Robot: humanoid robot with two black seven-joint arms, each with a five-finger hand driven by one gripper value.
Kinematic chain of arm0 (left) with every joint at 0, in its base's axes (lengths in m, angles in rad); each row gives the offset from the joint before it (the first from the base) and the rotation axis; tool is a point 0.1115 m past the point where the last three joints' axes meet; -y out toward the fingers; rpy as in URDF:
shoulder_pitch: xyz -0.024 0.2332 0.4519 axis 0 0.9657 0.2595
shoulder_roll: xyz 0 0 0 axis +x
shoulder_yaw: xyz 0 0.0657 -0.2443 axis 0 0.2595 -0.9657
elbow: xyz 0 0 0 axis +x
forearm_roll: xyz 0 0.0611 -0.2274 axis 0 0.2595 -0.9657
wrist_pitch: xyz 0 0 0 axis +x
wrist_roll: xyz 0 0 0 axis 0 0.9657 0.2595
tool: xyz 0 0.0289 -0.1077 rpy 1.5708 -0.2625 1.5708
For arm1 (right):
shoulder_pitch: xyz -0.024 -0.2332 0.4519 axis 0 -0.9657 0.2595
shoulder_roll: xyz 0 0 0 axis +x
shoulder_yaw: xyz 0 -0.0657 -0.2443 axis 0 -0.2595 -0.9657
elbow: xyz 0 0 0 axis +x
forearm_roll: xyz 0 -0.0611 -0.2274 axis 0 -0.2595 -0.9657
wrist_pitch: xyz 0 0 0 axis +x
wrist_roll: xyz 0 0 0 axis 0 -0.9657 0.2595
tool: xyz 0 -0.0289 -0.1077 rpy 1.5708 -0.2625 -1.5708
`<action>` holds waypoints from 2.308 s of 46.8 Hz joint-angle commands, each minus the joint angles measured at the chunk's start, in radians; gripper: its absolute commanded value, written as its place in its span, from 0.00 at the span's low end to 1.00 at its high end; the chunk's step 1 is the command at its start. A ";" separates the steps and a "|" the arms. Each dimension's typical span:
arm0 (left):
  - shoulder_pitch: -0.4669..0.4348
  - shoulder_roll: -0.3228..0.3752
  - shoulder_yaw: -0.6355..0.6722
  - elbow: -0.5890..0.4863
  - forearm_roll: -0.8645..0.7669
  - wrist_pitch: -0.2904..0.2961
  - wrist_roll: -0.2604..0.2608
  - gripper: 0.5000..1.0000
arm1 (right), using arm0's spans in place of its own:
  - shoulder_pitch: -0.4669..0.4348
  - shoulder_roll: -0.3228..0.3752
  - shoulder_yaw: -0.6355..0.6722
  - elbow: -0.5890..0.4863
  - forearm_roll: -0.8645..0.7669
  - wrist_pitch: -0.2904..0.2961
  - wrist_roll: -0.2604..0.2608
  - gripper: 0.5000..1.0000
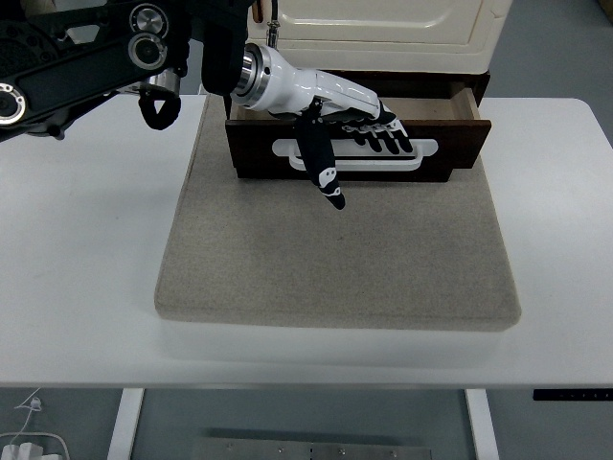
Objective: Open the drawer under the combination cabinet
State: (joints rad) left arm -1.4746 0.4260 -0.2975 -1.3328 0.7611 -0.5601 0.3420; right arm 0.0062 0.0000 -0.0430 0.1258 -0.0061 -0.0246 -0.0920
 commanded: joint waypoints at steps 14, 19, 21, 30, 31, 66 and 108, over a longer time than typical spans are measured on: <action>-0.003 0.034 -0.163 -0.002 -0.062 -0.034 -0.002 0.97 | 0.000 0.000 0.000 0.000 0.000 0.000 0.000 0.86; 0.000 0.053 -0.244 -0.002 -0.098 -0.041 -0.014 0.98 | 0.000 0.000 0.000 0.000 0.000 0.000 0.000 0.86; 0.007 0.057 -0.284 -0.002 -0.103 -0.043 -0.021 0.98 | 0.000 0.000 0.000 0.000 0.000 0.000 0.000 0.86; 0.014 0.065 -0.468 0.041 -0.134 -0.051 -0.074 1.00 | 0.000 0.000 0.000 0.000 0.000 0.000 0.000 0.86; 0.014 0.066 -0.483 0.052 -0.143 -0.051 -0.078 1.00 | 0.000 0.000 0.000 0.000 0.000 0.000 0.000 0.86; 0.014 0.330 -0.740 0.331 -0.509 -0.051 -0.374 1.00 | 0.000 0.000 0.000 0.000 0.000 0.000 0.000 0.86; 0.066 0.125 -0.727 1.006 -0.563 0.290 -0.270 1.00 | -0.002 0.000 -0.003 0.002 0.002 0.002 0.000 0.86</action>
State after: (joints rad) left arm -1.4379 0.5788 -1.0251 -0.3508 0.2007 -0.2908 0.0692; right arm 0.0049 0.0000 -0.0450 0.1258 -0.0037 -0.0235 -0.0920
